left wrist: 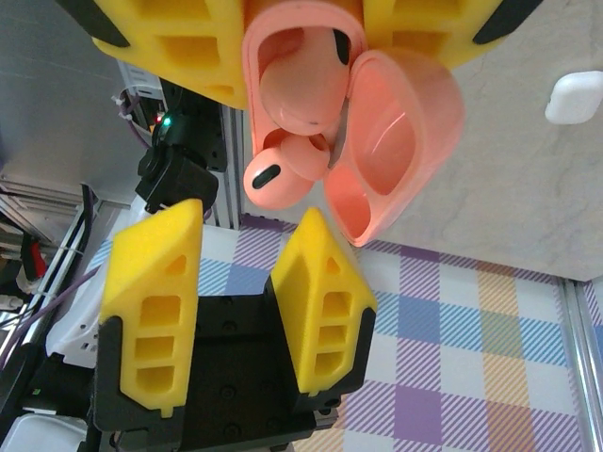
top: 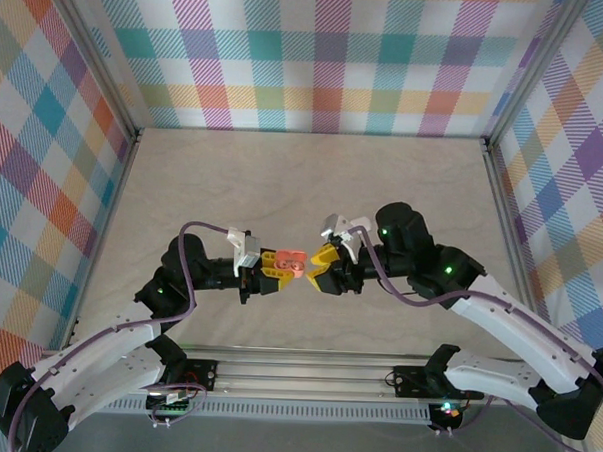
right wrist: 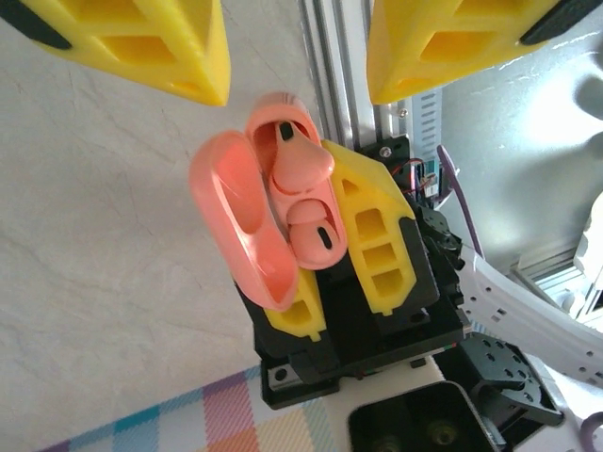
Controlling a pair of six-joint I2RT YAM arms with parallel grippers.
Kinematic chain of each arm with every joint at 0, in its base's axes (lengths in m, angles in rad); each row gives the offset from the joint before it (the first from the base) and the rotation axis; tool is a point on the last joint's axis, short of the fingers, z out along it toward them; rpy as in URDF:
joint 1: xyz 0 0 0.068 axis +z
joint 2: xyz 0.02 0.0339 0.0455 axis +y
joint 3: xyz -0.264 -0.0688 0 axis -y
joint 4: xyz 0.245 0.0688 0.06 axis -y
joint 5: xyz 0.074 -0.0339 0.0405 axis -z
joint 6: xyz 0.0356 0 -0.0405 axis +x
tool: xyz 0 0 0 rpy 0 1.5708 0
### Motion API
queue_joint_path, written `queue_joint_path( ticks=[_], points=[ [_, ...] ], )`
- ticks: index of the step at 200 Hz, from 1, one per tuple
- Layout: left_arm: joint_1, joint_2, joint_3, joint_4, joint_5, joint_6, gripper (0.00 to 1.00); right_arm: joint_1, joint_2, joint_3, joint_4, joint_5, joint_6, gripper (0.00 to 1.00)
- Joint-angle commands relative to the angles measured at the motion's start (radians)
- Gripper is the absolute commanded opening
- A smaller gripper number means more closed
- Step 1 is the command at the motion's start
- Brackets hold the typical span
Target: Insert the wireless bluetooth earbuds into the charging case
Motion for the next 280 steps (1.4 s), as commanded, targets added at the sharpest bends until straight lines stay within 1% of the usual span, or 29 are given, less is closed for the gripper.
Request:
queue_joint_path(
  ticks=[1, 28, 42, 48, 61, 69, 79, 87, 99, 121, 135, 152, 175, 193, 225, 257, 280],
  points=[
    [0.003, 0.007, 0.032, 0.052, 0.010, -0.004, 0.00, -0.031, -0.010, 0.077, -0.065, 0.033, 0.043, 0.43],
    [0.001, 0.016, 0.038, 0.063, 0.018, -0.005, 0.00, -0.078, 0.039, 0.123, -0.090, -0.023, 0.093, 0.43],
    [0.001, 0.018, 0.040, 0.056, 0.016, -0.006, 0.00, -0.080, 0.054, 0.118, -0.066, -0.047, 0.113, 0.46],
    [0.000, 0.017, 0.040, 0.056, 0.016, -0.005, 0.00, -0.080, 0.059, 0.113, -0.058, -0.028, 0.131, 0.48],
    [-0.002, 0.017, 0.039, 0.058, 0.019, -0.006, 0.00, -0.087, 0.078, 0.112, -0.068, 0.056, 0.168, 0.49],
    [-0.004, 0.016, 0.037, 0.057, 0.020, -0.005, 0.00, -0.107, 0.097, 0.119, -0.084, 0.081, 0.194, 0.48],
    [-0.007, 0.015, 0.036, 0.056, 0.021, -0.003, 0.00, -0.141, 0.126, 0.130, -0.099, 0.082, 0.244, 0.45],
    [-0.008, 0.013, 0.034, 0.057, 0.020, 0.000, 0.00, -0.175, 0.149, 0.134, -0.103, 0.063, 0.287, 0.43],
    [-0.010, 0.011, 0.034, 0.053, 0.017, 0.001, 0.00, -0.205, 0.163, 0.125, -0.073, -0.016, 0.317, 0.42],
    [-0.010, 0.005, 0.038, 0.015, -0.007, 0.011, 0.00, -0.206, 0.088, 0.041, 0.067, -0.106, 0.340, 0.43],
    [-0.010, 0.003, 0.037, 0.003, -0.025, 0.013, 0.00, -0.183, 0.023, -0.002, 0.115, -0.096, 0.322, 0.43],
    [-0.010, 0.011, 0.037, 0.001, -0.037, 0.017, 0.00, -0.098, -0.017, 0.001, 0.078, -0.018, 0.244, 0.43],
    [-0.010, 0.029, 0.046, -0.002, -0.030, 0.022, 0.00, 0.048, 0.016, 0.068, -0.026, 0.143, 0.137, 0.41],
    [-0.010, 0.033, 0.046, 0.001, -0.029, 0.022, 0.00, 0.104, 0.061, 0.113, -0.070, 0.220, 0.095, 0.39],
    [-0.010, 0.025, 0.046, -0.002, -0.028, 0.016, 0.00, 0.129, 0.131, 0.168, -0.123, 0.276, 0.057, 0.37],
    [-0.010, 0.015, 0.043, -0.008, -0.032, 0.015, 0.00, 0.130, 0.144, 0.168, -0.142, 0.313, 0.041, 0.35],
    [-0.011, 0.018, 0.043, -0.007, -0.032, 0.019, 0.00, 0.129, 0.138, 0.168, -0.151, 0.310, 0.037, 0.35]
  ],
)
